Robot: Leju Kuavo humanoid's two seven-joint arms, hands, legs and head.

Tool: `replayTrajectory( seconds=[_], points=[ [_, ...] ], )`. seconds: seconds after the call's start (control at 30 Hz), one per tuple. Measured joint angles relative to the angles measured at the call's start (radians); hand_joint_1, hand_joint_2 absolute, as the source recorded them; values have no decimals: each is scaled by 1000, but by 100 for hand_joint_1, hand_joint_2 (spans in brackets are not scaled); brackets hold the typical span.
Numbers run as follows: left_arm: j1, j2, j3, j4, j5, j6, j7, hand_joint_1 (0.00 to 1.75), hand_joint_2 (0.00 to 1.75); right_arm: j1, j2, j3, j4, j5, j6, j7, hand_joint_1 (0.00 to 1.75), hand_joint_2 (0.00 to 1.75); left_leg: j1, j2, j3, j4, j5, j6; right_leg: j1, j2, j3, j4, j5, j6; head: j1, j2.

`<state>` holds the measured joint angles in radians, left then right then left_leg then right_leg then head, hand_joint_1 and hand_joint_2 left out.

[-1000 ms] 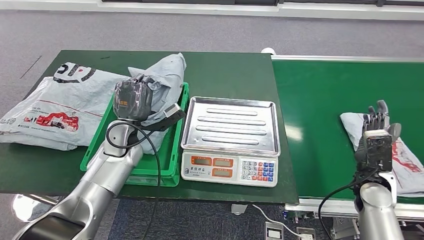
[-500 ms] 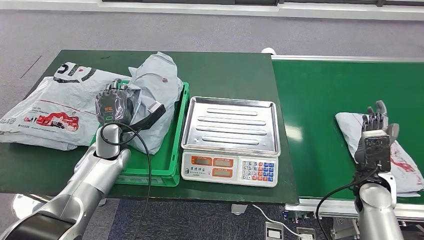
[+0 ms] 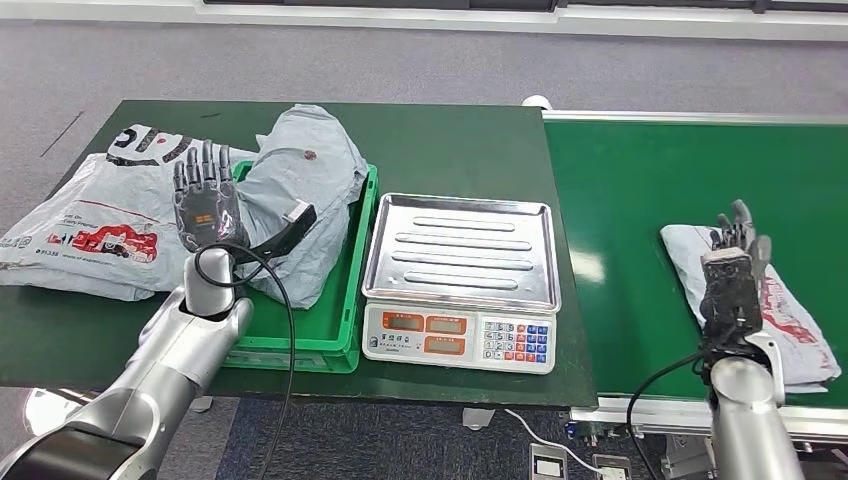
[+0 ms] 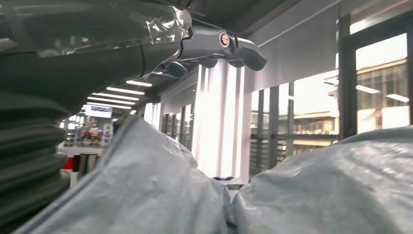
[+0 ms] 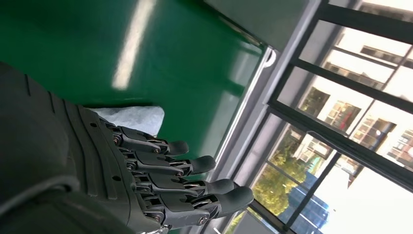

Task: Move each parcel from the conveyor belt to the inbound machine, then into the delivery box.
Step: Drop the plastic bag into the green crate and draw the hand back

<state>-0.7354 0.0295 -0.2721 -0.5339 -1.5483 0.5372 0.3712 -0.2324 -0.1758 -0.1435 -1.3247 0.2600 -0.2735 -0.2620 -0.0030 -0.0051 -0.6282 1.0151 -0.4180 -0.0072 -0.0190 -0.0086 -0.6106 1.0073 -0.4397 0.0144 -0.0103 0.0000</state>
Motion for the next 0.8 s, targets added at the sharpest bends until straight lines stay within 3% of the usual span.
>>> replayTrajectory(
  seconds=[0.37,0.5,0.63,0.8],
  points=[
    [6,6,-1,-113,0,62,-11,0,175,-55,5,9,135,141,-29,77,0,0,0,-1,0,0,0,0,0,-1,0,0,0,0,0,0],
    [13,6,0,-142,16,79,-53,0,175,-60,5,9,157,160,-40,85,0,175,0,0,0,0,0,0,0,0,0,0,0,0,0,0],
    [24,-10,14,-184,239,80,-284,0,175,-70,-9,9,205,248,-120,116,0,175,0,-1,0,0,0,0,0,-2,0,0,0,0,0,0],
    [40,-53,24,-252,678,-94,-549,0,175,-121,-48,-1,357,394,-251,149,0,175,-1,-1,0,1,0,1,-1,-2,0,0,0,0,0,0]
  ],
)
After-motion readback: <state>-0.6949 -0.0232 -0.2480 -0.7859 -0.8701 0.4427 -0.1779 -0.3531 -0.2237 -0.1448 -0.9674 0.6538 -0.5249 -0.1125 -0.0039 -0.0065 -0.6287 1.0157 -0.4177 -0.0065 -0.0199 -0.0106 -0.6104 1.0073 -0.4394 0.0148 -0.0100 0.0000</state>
